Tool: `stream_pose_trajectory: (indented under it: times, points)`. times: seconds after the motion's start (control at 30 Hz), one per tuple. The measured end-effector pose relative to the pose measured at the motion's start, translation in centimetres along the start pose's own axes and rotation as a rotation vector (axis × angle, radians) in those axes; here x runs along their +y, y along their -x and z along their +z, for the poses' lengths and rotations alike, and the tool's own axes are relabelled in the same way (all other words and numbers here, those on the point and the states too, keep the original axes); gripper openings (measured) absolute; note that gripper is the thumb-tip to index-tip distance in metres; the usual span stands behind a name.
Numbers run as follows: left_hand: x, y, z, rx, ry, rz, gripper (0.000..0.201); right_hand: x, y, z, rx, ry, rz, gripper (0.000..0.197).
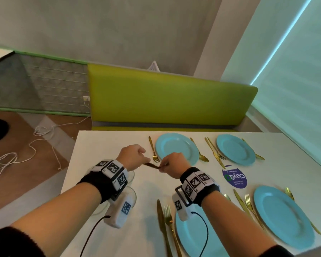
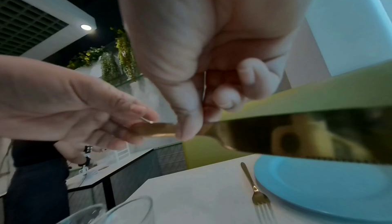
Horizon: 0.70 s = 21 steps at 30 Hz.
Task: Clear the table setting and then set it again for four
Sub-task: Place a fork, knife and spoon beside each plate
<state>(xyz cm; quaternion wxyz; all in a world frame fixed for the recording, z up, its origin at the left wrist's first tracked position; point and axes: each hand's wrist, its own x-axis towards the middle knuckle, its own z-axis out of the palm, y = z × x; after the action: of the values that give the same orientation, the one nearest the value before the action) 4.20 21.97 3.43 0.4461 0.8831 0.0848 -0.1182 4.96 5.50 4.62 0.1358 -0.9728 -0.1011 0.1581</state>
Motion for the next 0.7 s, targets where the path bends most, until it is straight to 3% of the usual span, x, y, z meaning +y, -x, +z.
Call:
stream_pose_trajectory:
  times: [0.13,0.37,0.43,0.53,0.6,0.7]
  points:
    - [-0.9,-1.3,-3.3,0.172,0.032,-0.044,0.034,0.0,-3.9,-0.4,0.107,-0.131,0.156,0.019]
    - [-3.7,-4.0,-6.3,0.210,0.140,-0.107,0.021,-1.4,-11.9,2.3,0.009,0.043,0.327,0.032]
    - [-4.2,-4.8,-6.9,0.218,0.174,-0.108,0.020,-1.6,-13.7,3.4,0.001,-0.079,0.400,0.032]
    - [-5.3,-6.2,-7.5,0.236,0.214,-0.130,0.011,-1.7,-15.4,4.4,-0.022,-0.224,0.479,0.018]
    - [-5.9,-6.8,-7.7,0.241,0.245,-0.146,0.006,-1.6,-15.9,5.1,-0.019,-0.392,0.488,0.032]
    - [-6.9,-7.9,-7.5,0.241,0.269,-0.171,0.017,-1.8,-16.8,5.7,-0.017,-0.487,0.510,0.038]
